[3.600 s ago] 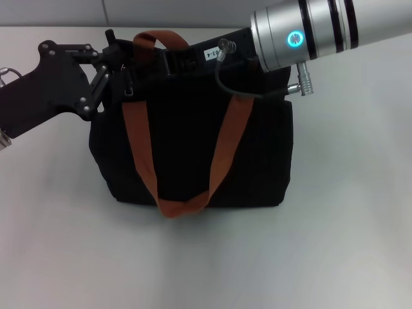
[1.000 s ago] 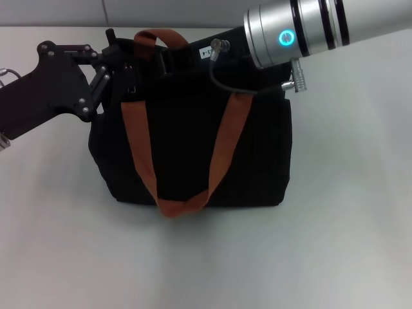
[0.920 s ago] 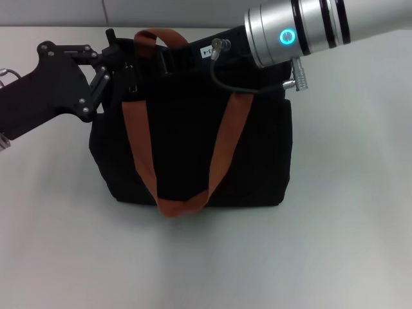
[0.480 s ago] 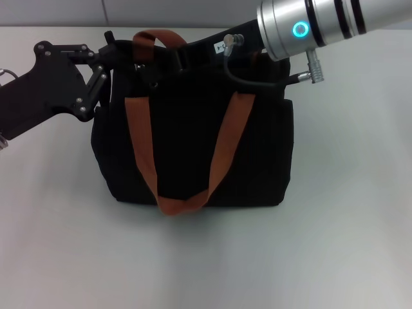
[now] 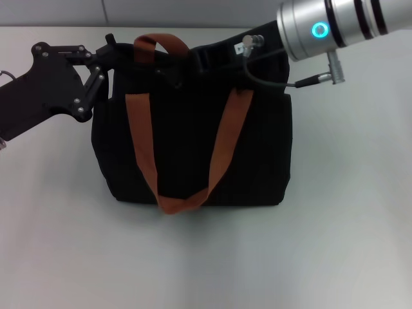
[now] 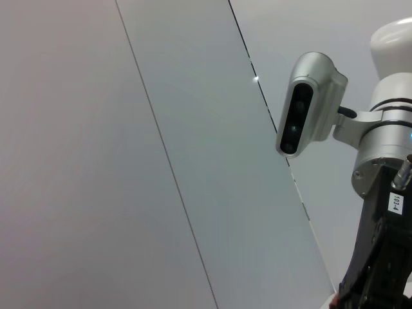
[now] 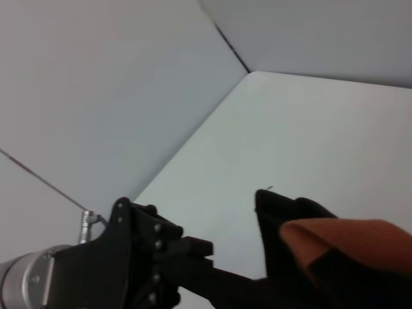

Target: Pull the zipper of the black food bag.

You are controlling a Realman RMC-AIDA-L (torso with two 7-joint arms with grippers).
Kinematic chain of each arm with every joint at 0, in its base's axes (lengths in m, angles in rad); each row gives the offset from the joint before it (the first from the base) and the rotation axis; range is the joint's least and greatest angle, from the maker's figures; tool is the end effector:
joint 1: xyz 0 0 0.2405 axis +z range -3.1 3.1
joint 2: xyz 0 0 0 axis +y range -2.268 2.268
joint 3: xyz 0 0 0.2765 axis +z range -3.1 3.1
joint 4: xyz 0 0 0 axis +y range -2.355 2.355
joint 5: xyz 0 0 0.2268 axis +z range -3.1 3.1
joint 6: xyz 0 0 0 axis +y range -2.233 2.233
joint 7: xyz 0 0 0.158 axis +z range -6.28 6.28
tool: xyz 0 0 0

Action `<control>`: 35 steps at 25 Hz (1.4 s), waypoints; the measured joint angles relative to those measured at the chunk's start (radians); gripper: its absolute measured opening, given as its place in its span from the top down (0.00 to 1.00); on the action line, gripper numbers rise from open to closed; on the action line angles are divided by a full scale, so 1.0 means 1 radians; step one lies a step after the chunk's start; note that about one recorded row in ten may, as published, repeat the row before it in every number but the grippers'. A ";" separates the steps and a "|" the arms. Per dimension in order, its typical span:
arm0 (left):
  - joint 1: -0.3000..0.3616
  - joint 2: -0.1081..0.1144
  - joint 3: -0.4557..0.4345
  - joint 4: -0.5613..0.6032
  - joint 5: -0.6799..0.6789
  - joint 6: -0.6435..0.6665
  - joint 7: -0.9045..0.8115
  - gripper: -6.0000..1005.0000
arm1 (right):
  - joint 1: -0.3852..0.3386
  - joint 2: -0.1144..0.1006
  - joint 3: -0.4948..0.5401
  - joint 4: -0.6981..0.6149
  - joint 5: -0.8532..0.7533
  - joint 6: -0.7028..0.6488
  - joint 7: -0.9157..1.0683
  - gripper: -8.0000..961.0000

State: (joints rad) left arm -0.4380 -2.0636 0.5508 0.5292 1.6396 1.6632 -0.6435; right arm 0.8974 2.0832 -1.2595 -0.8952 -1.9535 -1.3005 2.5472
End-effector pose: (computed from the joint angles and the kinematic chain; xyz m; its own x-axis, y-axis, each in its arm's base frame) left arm -0.2932 0.3415 0.0215 0.7558 -0.3157 0.5737 0.1682 -0.7531 -0.6361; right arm 0.0775 0.4326 -0.0699 0.6363 -0.7301 -0.2492 -0.7394 -0.6693 0.0729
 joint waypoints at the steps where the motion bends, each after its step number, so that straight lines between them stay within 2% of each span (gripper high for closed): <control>1: 0.000 0.000 0.000 0.000 0.000 -0.001 0.000 0.89 | -0.008 0.000 0.000 -0.012 -0.008 -0.001 0.009 0.99; 11: -0.001 0.003 -0.013 -0.001 -0.001 -0.016 0.001 0.89 | -0.133 0.001 0.019 -0.178 -0.081 -0.042 0.088 0.99; 18: -0.001 0.005 -0.014 0.000 -0.003 -0.027 -0.001 0.89 | -0.239 0.000 0.084 -0.315 -0.130 -0.088 0.122 0.99; 26: -0.007 0.003 -0.014 -0.001 -0.004 -0.031 -0.002 0.88 | -0.269 0.000 0.117 -0.323 -0.119 -0.103 0.102 0.99; 30: -0.008 0.002 -0.014 0.000 -0.005 -0.031 -0.003 0.88 | -0.299 0.000 0.130 -0.333 -0.037 -0.105 0.042 0.99; 35: -0.010 0.001 -0.014 0.000 -0.005 -0.031 -0.009 0.88 | -0.330 -0.001 0.204 -0.320 0.032 -0.121 -0.030 0.98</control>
State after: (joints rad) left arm -0.4477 -2.0625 0.5369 0.5290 1.6347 1.6323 -0.6521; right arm 0.5672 2.0825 -1.0552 -1.2156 -1.9211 -1.4218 2.5175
